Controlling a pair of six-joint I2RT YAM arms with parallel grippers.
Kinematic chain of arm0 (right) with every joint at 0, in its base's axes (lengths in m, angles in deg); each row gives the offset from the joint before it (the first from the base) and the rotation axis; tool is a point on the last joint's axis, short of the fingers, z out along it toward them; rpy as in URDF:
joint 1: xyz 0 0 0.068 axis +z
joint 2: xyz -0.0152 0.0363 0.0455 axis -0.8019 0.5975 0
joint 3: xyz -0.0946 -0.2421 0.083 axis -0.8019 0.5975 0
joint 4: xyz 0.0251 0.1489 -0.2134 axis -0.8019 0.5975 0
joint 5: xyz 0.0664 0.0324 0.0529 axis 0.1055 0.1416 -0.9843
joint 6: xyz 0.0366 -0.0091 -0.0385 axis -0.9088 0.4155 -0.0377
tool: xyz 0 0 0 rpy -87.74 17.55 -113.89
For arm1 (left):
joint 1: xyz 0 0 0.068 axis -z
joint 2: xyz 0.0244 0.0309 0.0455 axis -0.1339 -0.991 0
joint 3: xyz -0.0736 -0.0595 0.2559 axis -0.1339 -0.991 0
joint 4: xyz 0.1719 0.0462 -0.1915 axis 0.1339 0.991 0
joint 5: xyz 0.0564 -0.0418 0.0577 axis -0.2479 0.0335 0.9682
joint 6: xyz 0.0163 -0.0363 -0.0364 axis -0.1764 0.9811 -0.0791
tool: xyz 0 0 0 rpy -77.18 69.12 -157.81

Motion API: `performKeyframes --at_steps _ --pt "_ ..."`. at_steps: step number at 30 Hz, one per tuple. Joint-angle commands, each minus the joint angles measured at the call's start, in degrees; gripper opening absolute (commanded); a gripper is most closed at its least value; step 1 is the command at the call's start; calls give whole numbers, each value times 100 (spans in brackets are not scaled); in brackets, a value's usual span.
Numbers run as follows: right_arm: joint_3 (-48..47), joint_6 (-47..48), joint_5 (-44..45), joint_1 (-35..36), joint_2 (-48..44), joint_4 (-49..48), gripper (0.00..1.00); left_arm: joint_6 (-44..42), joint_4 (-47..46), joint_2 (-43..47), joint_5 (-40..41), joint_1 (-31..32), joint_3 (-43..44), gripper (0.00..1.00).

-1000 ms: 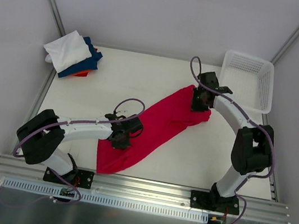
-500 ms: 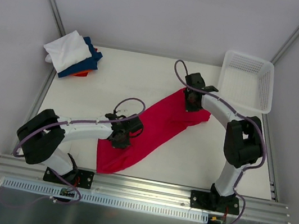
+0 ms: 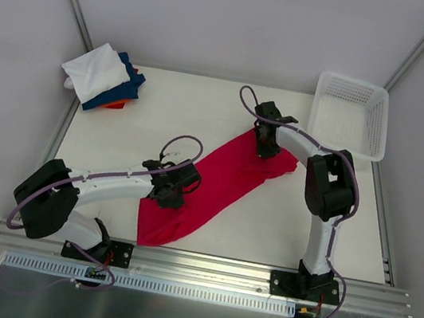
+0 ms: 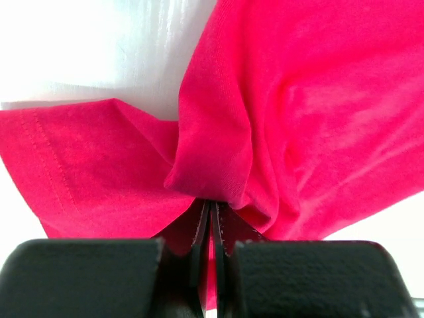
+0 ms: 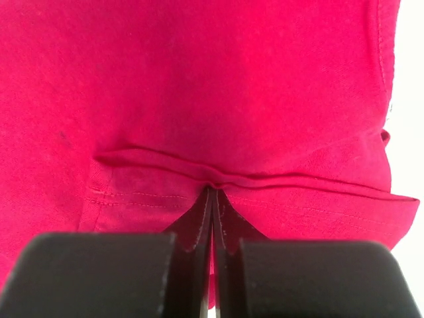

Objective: Fold and stack the t-shirts
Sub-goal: Fold the tshirt

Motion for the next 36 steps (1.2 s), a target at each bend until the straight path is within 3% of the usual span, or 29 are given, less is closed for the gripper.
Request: performKeyframes --at_steps 1,12,25,28,29,30,36 --pt "-402 62 -99 4 139 255 1 -73 161 312 161 35 128 0" --pt "-1685 185 -258 -102 1009 747 1 33 258 531 187 35 -118 0" --pt "-3900 255 -547 -277 2257 1380 1 156 407 628 143 35 -303 0" --pt "-4243 203 -670 -313 2468 1398 1 112 433 698 21 35 -285 5" --pt "-4365 176 -697 -330 2512 1415 0 86 442 768 -6 44 -276 16" --pt "-4419 167 -732 -330 2574 1415 1 59 468 812 -15 52 -267 19" --pt "-4805 123 -837 -374 2785 1363 1 7 548 1278 3 79 -197 30"
